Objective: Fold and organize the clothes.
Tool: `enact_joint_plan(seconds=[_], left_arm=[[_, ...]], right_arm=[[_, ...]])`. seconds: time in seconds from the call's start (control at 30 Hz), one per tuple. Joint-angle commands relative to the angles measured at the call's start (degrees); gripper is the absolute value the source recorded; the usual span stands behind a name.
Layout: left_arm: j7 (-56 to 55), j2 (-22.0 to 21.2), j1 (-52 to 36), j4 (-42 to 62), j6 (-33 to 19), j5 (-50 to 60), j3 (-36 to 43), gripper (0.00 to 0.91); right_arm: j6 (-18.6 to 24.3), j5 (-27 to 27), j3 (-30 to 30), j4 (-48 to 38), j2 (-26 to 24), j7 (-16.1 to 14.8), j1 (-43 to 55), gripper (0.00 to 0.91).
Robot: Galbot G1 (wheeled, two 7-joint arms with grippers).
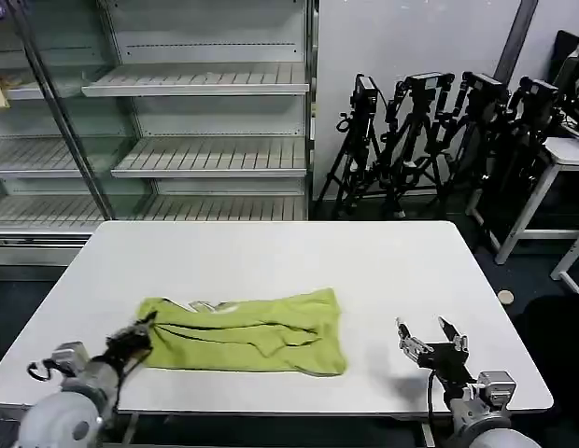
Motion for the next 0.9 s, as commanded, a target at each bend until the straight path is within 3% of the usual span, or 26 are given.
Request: enact_joint_plan(seconds=[0.03,0.4,0.9], left_arm=[[-2.9,0.3,-1.2,-5.6,4.8,-24.9,-4.6,0.020],[-4.9,-11.2,-7.4,-13.6,5.5,-31.0,10.1,0.020],[-5.1,-16.3,-19.0,-5.5,3.4,-22.3,28.9,0.020]], right_arm=[[-0.1,-0.3,0.2,0.3,0.1,0.0,-0.9,0.907],[-0.3,-1.2,1.6,1.7,0.8,0.3,-3.8,0.907],[0.2,-1.3,3.3,2.3,1.2,-0.1,-5.8,0.907]])
